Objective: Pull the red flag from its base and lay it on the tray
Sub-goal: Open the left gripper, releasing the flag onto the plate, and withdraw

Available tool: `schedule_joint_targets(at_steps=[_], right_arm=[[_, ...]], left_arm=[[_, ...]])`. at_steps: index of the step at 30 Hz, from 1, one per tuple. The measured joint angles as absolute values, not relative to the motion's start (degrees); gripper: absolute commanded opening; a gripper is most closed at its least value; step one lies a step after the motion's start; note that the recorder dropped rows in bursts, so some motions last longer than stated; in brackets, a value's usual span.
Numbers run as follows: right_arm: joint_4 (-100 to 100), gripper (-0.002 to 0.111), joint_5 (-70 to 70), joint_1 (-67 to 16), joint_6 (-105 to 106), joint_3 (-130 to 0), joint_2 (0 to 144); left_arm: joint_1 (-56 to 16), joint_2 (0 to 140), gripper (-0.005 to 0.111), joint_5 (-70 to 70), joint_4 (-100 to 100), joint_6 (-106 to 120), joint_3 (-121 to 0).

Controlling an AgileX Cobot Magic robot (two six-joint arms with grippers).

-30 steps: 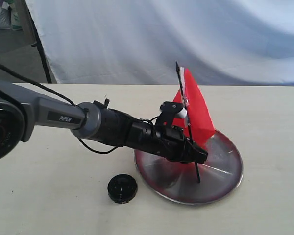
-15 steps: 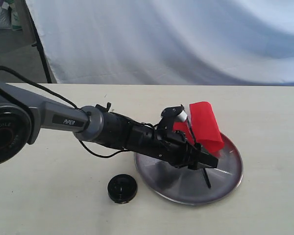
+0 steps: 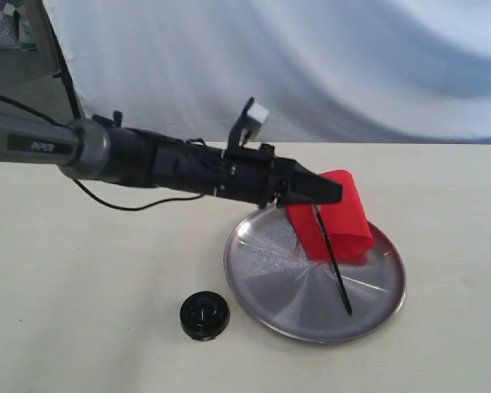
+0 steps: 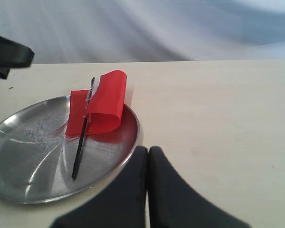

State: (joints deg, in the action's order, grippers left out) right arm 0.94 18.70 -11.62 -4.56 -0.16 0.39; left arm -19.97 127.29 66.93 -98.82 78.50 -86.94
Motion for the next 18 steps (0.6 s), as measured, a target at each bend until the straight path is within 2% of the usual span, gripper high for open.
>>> schedule_joint_targets(at_steps=[9,18], right_arm=[[0.94,0.000,18.70,-11.62,-4.56,-0.16,0.39],[0.94,0.000,18.70,-11.62,-4.56,-0.16,0.39]], left_arm=[[-15.59,115.20,0.000,68.52,-97.69,77.81,-83.75],[-15.01,93.26,0.000,66.29,-91.32,82.26,-74.36]])
